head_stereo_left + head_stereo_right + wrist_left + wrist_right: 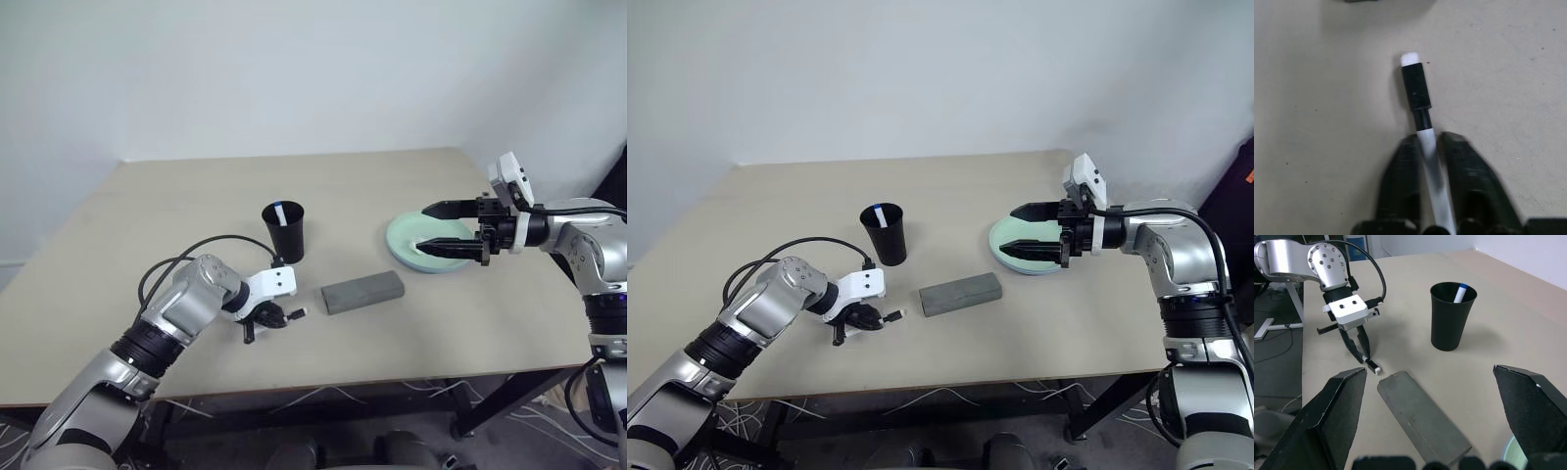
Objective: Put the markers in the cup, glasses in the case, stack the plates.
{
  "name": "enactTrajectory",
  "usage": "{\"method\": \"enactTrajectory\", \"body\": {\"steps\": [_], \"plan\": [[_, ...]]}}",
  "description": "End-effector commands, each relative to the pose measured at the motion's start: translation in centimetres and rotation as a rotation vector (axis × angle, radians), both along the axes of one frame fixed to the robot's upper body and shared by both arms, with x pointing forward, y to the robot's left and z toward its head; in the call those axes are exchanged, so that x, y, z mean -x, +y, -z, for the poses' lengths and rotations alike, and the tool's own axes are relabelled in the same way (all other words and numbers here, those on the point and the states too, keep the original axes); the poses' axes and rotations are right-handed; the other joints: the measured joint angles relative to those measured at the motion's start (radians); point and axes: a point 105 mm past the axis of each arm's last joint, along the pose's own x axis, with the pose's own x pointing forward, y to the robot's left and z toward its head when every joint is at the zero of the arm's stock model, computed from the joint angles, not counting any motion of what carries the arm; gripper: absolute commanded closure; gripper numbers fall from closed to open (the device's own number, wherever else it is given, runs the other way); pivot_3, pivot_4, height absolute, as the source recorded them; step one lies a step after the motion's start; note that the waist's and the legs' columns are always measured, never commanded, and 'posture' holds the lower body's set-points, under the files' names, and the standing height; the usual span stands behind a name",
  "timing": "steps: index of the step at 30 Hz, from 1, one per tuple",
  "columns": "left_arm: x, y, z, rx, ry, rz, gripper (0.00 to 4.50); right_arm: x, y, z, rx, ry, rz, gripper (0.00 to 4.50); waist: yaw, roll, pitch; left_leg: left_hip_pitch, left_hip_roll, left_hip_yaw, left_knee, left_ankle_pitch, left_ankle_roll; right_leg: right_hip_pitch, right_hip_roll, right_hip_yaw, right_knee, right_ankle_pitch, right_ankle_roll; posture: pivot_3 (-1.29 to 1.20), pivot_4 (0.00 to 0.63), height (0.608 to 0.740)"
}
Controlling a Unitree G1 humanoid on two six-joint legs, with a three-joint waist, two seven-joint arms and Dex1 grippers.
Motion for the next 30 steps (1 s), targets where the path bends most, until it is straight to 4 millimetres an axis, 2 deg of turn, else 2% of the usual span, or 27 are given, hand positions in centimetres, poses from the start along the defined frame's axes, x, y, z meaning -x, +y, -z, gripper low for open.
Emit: {"method": "enactTrajectory", "body": {"steps": [1,11,15,18,20,22,24,26,28,30], "plan": [[-0.1,0.9,0.1,-0.051,-0.003,0.007,4.46,0.1,0.3,-1.5,-0.013,-0.062,-0.019,0.0,0.0,0.0,0.0,0.0,0.0,0.0,0.0,0.0,0.0,0.0,0.0,0.0,0.0,0.0,0.0,0.0,0.0,0.732],[-0.2,0.7,-0.1,-0.033,-0.015,0.027,4.46,0.1,0.4,-1.6,-0.013,-0.062,-0.022,0.0,0.0,0.0,0.0,0.0,0.001,0.0,0.0,0.0,0.0,0.0,0.0,0.0,0.0,0.0,0.0,0.0,0.0,0.732],[-0.6,-0.4,-1.6,0.067,-0.031,0.049,4.46,0.2,0.4,-1.6,-0.011,-0.062,-0.025,0.0,0.0,0.0,0.0,0.0,0.001,0.0,0.0,0.0,0.0,0.0,0.0,0.0,0.0,0.0,0.0,0.0,0.0,0.732],[-1.3,-1.7,-4.2,0.22,-0.043,0.051,4.46,0.2,0.4,-1.6,-0.011,-0.063,-0.026,0.0,0.0,0.0,0.0,-0.001,0.001,0.0,0.0,0.0,0.0,-0.001,0.0,0.0,0.0,0.0,0.0,0.0,0.0,0.732],[-2.5,-3.1,-7.8,0.426,-0.078,0.035,4.46,0.2,0.4,-1.7,-0.011,-0.063,-0.027,0.0,0.003,-0.001,0.001,-0.001,0.001,0.0,0.0,0.0,0.0,-0.001,0.0,0.0,-0.001,0.0,0.0,0.0,0.0,0.732],[-3.9,-3.7,-10.7,0.568,-0.133,0.0,4.46,0.2,0.3,-1.7,-0.011,-0.062,-0.028,0.0,0.005,-0.002,0.001,-0.003,0.002,-0.002,0.002,0.0,0.0,-0.001,-0.001,-0.001,-0.001,0.0,0.0,0.0,0.0,0.732],[-5.3,-3.8,-12.6,0.658,-0.187,-0.048,4.46,0.2,0.3,-1.7,-0.011,-0.061,-0.029,0.0,0.002,-0.002,0.001,-0.003,0.001,-0.001,0.002,0.0,0.0,0.0,-0.001,-0.001,-0.001,0.0,0.0,0.0,0.0,0.732],[-8.7,-3.3,-16.3,0.822,-0.365,-0.175,4.46,0.1,0.4,-1.7,-0.011,-0.062,-0.032,0.0,0.001,-0.001,0.001,-0.001,-0.001,-0.001,0.001,0.0,0.0,0.001,-0.001,-0.001,-0.002,0.001,0.002,0.0,0.0,0.732],[-10.7,-2.8,-18.4,0.923,-0.466,-0.276,4.46,0.1,0.5,-1.8,-0.012,-0.063,-0.034,0.0,0.001,-0.001,0.001,-0.001,-0.001,-0.002,0.001,0.0,0.0,0.001,-0.001,-0.001,-0.002,0.001,0.002,0.0,0.0,0.732],[-11.9,-2.5,-19.5,0.981,-0.529,-0.336,4.46,0.0,0.6,-1.9,-0.013,-0.064,-0.037,0.0,-0.001,-0.001,0.001,-0.001,-0.002,-0.002,0.001,0.0,0.0,0.001,-0.001,-0.001,-0.002,0.001,0.003,0.0,0.0,0.732]]}}
